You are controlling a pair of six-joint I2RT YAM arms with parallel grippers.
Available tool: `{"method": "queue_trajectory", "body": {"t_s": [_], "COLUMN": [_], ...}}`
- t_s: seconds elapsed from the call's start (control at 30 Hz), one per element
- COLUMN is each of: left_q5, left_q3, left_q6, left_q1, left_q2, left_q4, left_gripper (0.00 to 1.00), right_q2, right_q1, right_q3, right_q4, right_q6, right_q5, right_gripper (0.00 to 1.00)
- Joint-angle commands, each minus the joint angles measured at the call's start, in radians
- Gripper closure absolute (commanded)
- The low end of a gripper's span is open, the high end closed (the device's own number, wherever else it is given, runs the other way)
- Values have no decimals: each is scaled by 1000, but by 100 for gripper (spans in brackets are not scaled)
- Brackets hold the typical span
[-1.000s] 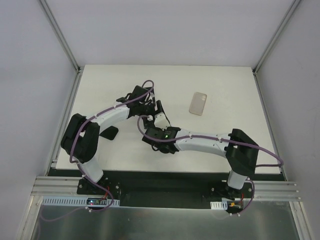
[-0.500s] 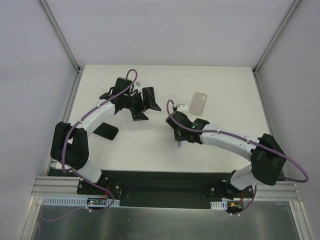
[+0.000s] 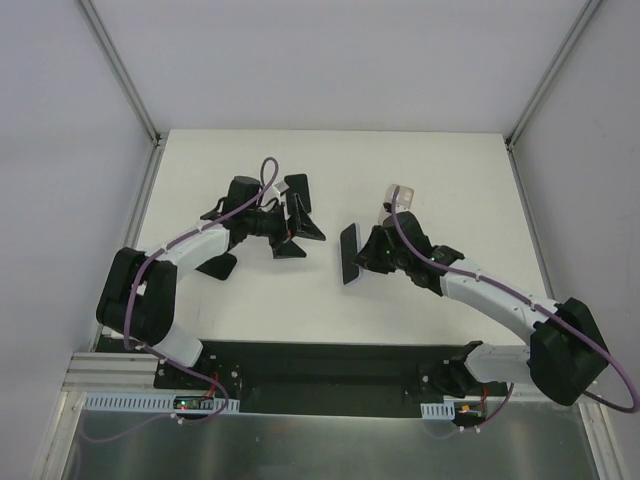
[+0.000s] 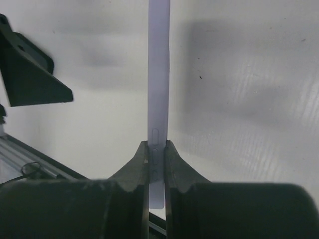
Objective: Take the phone out of the phone case
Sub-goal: Remove the phone case from the phone.
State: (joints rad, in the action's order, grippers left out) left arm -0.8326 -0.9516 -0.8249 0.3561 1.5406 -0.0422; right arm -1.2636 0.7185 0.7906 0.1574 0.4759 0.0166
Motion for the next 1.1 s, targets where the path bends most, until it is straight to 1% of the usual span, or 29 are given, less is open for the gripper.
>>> {"method": "queue_trajectory", "body": {"t_s": [0.0, 0.03, 0.07, 0.13, 0.17, 0.23, 0.37, 0.4, 0.43, 0.5, 0.53, 0.63, 0.67, 0.73, 0.77, 0.87, 1.07], "left_q5": [-193, -206, -217, -230, -235, -249, -258, -258, -257, -244, -241, -232, -230, -221, -217, -198, -186], "left_q3": [141, 166, 187, 229, 238, 258, 274, 283, 289, 307, 313, 332, 335, 343, 346, 349, 347], "left_q6": [-175, -250, -279, -325, -338, -380, -457, -477, -517, -551, -587, -657, -669, -709, -721, -750, -770], "left_q1": [-2, -2, 0, 0, 0, 1, 21, 30, 35, 43, 46, 47, 47, 47, 47, 47, 47], "left_q2": [-30, -25, -11, 1, 13, 22, 65, 73, 81, 107, 114, 147, 159, 168, 173, 171, 151], "left_q4": [409, 479, 592, 652, 709, 769, 898, 969, 1001, 1062, 1131, 1252, 1274, 1320, 1366, 1415, 1435], "left_gripper": [2, 3, 3, 4, 5, 5, 7, 7, 8, 9, 11, 15, 19, 21, 24, 29, 42], "right_q2": [61, 64, 67, 67, 69, 64, 52, 44, 41, 30, 26, 12, 7, -10, -17, -45, -95], "right_q1": [-56, -65, -83, -97, -106, -111, -119, -120, -122, -125, -123, -125, -126, -132, -134, -139, -146], "right_q3": [-54, -65, -73, -97, -103, -109, -128, -132, -137, -148, -151, -163, -168, -186, -192, -217, -254], "right_q4": [-312, -337, -360, -435, -467, -486, -587, -605, -625, -679, -691, -743, -781, -820, -863, -932, -1035], "right_q6": [105, 137, 151, 194, 204, 214, 283, 297, 311, 348, 355, 398, 412, 461, 475, 532, 601], "right_q5": [-214, -231, -266, -297, -317, -331, -369, -372, -376, -385, -388, -395, -399, -406, -412, -415, -411], "right_gripper": [99, 99, 99, 99, 99, 99, 99, 99, 99, 99, 99, 99, 99, 99, 99, 99, 99]}}
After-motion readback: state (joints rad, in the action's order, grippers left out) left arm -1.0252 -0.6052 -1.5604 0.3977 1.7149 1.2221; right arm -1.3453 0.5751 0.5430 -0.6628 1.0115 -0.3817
